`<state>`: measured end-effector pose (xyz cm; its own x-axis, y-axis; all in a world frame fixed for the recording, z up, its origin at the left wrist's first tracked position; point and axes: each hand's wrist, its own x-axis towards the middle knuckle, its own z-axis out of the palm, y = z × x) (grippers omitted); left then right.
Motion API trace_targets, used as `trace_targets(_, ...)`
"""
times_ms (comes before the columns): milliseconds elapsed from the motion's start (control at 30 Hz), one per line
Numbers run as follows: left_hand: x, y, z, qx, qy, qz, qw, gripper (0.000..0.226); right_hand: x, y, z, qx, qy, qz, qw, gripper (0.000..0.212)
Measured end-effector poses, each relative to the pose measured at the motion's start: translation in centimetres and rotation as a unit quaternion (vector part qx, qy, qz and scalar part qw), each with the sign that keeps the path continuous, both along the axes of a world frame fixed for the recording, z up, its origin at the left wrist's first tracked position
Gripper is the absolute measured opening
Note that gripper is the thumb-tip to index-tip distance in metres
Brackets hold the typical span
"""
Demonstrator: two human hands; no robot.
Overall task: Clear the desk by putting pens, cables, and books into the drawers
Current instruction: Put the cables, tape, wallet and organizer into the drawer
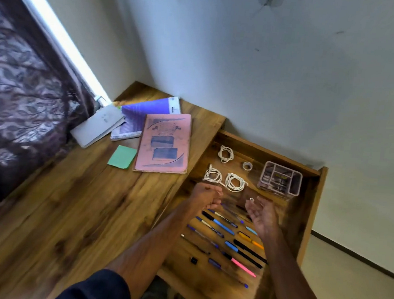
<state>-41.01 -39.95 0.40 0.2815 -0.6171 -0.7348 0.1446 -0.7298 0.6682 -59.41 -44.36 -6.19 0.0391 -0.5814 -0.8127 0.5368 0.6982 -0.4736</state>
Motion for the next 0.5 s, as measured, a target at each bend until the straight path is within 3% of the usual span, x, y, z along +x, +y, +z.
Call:
trace_targets(300,1.6,8.2,4.1,-0.065,0.013,0.042,0.997,0.011,3.9,6.5,5.9,-0.062,0.003,0.157,0.986,0.025)
trace_targets(500,2.5,14.8,6.3,-0.107,0.015,0.111,0.988,0.011,6.0,11.8,10.3,-0.079,0.011,0.272,0.959,0.017)
